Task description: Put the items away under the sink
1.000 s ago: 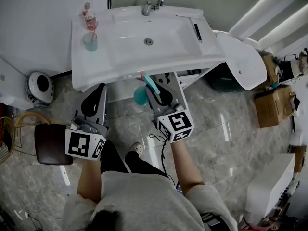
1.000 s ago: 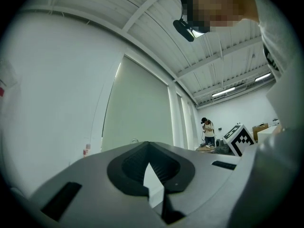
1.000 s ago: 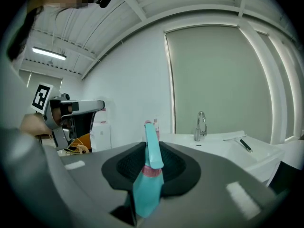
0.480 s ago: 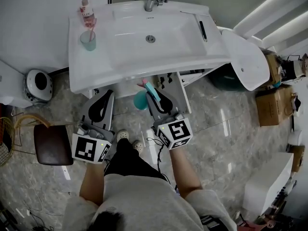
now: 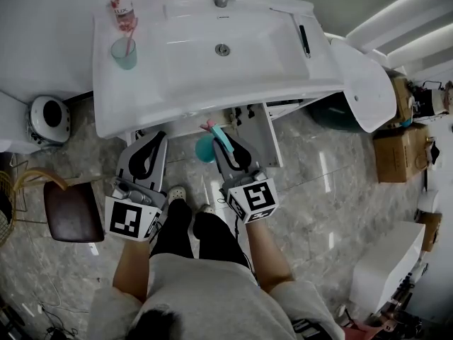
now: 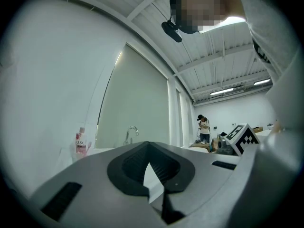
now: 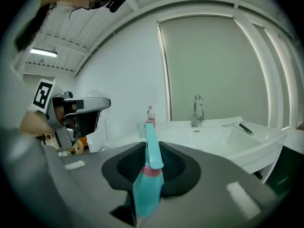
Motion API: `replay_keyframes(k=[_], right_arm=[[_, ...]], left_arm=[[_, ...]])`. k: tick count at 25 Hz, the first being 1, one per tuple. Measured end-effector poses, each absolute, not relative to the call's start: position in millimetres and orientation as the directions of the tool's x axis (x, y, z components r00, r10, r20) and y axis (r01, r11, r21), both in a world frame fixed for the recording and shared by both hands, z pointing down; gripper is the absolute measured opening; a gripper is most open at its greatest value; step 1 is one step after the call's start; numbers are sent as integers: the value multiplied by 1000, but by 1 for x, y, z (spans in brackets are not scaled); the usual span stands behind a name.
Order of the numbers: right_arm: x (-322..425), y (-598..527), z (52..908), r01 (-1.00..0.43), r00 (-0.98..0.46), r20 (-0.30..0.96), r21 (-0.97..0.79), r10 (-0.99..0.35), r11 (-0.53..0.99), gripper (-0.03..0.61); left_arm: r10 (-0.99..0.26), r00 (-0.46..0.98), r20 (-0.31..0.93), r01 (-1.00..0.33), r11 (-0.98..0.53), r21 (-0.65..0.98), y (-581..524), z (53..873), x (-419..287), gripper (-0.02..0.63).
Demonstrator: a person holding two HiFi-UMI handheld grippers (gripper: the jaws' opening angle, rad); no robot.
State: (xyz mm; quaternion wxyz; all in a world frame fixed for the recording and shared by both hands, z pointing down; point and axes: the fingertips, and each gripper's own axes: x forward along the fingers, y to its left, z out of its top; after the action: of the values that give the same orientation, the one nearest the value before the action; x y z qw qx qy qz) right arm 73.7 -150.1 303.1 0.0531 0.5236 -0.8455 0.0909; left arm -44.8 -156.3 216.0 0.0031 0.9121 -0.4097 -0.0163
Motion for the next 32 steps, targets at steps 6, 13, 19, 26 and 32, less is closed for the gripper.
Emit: replay_keyframes(k=[6, 13, 19, 26, 32], right_arm=[[84, -145, 326, -875, -484, 208, -119, -850, 469, 94], [105, -137, 353, -839, -544, 217, -127, -811, 529, 94], [117, -132, 388, -821, -569, 238, -117, -787, 559, 94], [118, -144, 446, -818, -574, 251, -122, -780, 562, 94], [108, -166, 500, -822, -568, 249, -113, -785, 559, 94]], left_arm=[[-782, 623, -1, -782, -623, 9, -149, 230, -32, -2], [-845, 535, 12, -845, -535, 6, -128, 257, -8, -2], [-871, 489, 40, -872, -489, 18, -113, 296, 1, -2], [-874, 481, 74, -877, -479, 41, -123, 352, -4, -2], [-862, 502, 66, -865, -501, 42, -140, 405, -9, -2]])
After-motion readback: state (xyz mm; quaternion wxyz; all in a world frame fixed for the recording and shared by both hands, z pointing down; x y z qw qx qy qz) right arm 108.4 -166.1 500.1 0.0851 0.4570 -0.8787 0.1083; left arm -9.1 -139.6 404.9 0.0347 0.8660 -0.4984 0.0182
